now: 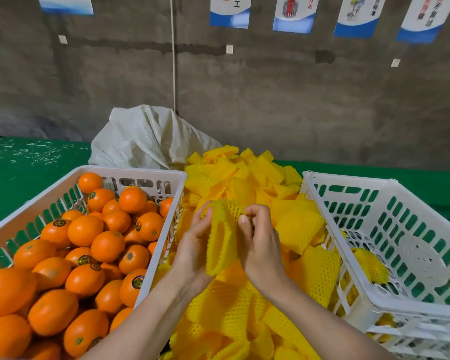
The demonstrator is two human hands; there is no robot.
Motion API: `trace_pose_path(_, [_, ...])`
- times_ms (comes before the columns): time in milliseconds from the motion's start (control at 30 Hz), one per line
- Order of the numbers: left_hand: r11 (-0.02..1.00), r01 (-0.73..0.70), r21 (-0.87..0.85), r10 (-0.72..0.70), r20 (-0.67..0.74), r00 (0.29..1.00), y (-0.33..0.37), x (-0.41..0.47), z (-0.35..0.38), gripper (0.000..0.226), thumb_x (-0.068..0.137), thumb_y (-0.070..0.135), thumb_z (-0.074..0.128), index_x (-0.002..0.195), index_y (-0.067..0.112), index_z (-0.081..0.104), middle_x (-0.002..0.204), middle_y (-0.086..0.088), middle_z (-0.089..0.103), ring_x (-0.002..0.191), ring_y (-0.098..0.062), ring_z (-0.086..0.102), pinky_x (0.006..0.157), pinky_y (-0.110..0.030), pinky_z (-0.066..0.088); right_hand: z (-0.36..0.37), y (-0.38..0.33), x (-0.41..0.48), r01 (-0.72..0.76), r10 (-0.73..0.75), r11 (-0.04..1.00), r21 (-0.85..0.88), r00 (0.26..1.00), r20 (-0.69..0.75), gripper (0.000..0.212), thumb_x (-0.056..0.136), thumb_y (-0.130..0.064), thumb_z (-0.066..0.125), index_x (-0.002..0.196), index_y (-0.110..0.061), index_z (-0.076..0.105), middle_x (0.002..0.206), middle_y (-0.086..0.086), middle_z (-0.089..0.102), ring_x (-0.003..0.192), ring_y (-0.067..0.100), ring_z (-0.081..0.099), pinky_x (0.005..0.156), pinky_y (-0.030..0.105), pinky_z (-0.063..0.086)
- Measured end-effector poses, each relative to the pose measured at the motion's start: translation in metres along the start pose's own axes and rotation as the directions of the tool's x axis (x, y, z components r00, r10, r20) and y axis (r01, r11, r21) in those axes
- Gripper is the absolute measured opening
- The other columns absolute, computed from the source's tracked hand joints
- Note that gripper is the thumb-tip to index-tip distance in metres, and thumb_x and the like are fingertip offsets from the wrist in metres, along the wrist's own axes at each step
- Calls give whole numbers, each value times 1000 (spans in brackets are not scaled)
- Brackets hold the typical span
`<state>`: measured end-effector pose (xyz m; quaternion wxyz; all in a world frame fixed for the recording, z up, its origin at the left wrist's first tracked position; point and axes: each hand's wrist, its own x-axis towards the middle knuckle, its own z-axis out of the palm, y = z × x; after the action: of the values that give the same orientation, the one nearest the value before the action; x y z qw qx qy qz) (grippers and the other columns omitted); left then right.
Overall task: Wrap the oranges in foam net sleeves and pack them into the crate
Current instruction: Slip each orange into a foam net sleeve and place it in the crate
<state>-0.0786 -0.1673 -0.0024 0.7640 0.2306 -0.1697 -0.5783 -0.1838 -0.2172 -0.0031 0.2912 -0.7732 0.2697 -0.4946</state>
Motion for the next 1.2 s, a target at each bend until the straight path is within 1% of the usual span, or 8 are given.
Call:
trace_pose_path(133, [996, 64, -59, -61, 47, 997, 3, -2, 3, 52, 96, 28, 38, 63, 11, 74, 60, -6, 67, 54, -15, 66, 48, -20, 52, 2, -6, 4, 40, -40, 999, -13, 999, -11, 10, 97, -16, 45, 99, -7, 49, 58, -13, 37, 53, 1, 45, 51, 28, 25])
trace_pose_path(333, [994, 109, -26, -110, -49, 993, 6, 3, 2, 59, 73, 43, 57, 121, 9, 58, 112, -16, 68, 87, -26, 70, 67, -33, 59, 2, 13, 25, -82, 84, 992, 97, 996, -18, 33, 83, 2, 45, 94, -29, 44, 74, -13, 55, 66, -1, 54, 65, 46, 47])
trace_pose_path(533, [993, 108, -49, -111, -55, 992, 6, 6, 1, 55, 81, 46, 54, 119, 7, 58, 102, -19, 71, 86, -28, 72, 63, -36, 59, 14, 34, 18, -154, 135, 955, 252, 987, 88, 24, 90, -2, 41, 98, -17, 57, 87, -3, 67, 80, -6, 61, 73, 21, 51])
trace_pose_path(667, [985, 13, 174, 7, -114, 993, 4, 9, -6, 38, 88, 44, 48, 117, 21, 55, 104, -11, 72, 94, -27, 70, 65, -39, 59, 0, 24, 27, -650, 536, 629, 426, 760, 367, 40, 99, -15, 35, 76, -17, 67, 76, 13, 71, 59, 13, 62, 54, 32, 52])
trace_pose_path(767, [954, 9, 299, 27, -113, 993, 1, 9, -7, 16, 92, 42, 45, 99, 31, 54, 86, 3, 75, 85, -17, 72, 63, -34, 58, -12, 14, 37, -805, 541, 339, 486, 590, 599, 70, 95, -55, 23, 66, -17, 75, 71, 5, 71, 67, 19, 65, 65, 33, 49])
trace_pose_path(900, [912, -35, 408, 81, -96, 992, -2, 11, -7, 21, 80, 49, 51, 94, 33, 56, 83, 9, 75, 84, -11, 71, 77, -37, 54, -3, 3, 30, -762, 566, 467, 448, 647, 511, 62, 90, -56, 30, 66, -14, 70, 69, 4, 70, 68, 15, 67, 69, 28, 52])
trace_pose_path(1067, [869, -82, 488, 173, -144, 974, 0, 12, -7, 30, 86, 47, 51, 79, 32, 76, 91, 5, 75, 86, -13, 71, 76, -38, 53, 5, -10, 25, -664, 621, 710, 236, 747, 235, 58, 90, -58, 33, 125, -18, 56, 111, 3, 57, 114, 25, 52, 94, 30, 39])
trace_pose_path(1200, [809, -130, 573, 276, -174, 945, -1, 9, -5, 38, 93, 46, 44, 69, 46, 73, 82, 6, 75, 78, -11, 72, 68, -37, 56, 8, -15, 26, -639, 582, 744, 195, 763, 281, 62, 73, -73, 25, 105, -33, 61, 128, 9, 57, 119, 29, 51, 104, 42, 39])
